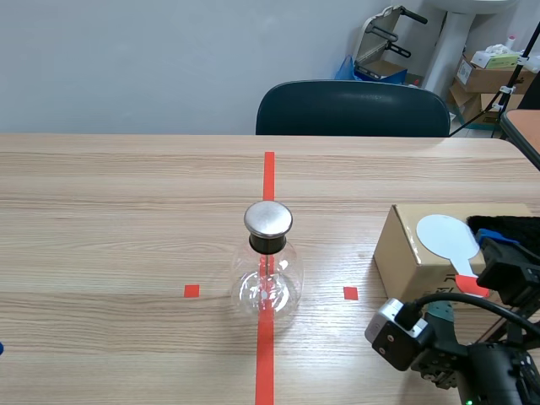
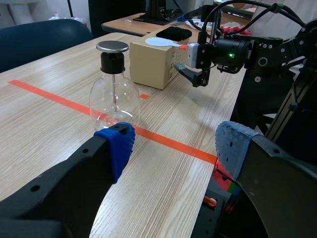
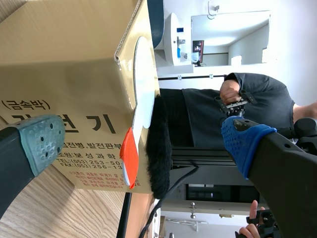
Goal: Do the electroscope experiment
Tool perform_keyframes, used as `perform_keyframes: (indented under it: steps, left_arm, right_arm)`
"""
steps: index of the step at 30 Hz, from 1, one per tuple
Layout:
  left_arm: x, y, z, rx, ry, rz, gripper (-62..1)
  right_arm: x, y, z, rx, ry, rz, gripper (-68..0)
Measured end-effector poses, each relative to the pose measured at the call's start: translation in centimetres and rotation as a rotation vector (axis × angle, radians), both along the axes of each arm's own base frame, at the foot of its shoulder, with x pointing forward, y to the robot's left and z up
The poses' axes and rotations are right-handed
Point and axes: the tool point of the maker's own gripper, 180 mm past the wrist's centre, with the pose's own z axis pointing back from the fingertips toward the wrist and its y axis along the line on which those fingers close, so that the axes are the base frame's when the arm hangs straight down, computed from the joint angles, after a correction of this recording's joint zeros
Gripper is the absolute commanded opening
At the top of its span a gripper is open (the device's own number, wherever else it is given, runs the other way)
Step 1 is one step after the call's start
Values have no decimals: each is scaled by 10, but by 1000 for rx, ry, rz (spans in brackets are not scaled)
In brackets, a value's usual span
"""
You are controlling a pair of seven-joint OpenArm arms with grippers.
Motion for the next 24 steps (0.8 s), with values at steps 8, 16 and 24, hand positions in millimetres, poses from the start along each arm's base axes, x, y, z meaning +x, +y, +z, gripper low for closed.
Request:
perform_keyframes:
  steps: [8, 16, 24]
  left_arm:
    - [10, 5, -4, 6, 23, 65, -238]
    - [16, -4, -17, 19, 54, 111, -238]
    - [35, -27, -24, 45, 61, 132, -238]
  right_arm:
    - [-23, -1, -1, 5, 34, -4, 4]
    - [-49, 0, 27, 96, 41, -3, 4]
    - [-53, -14, 58, 366, 90, -18, 4]
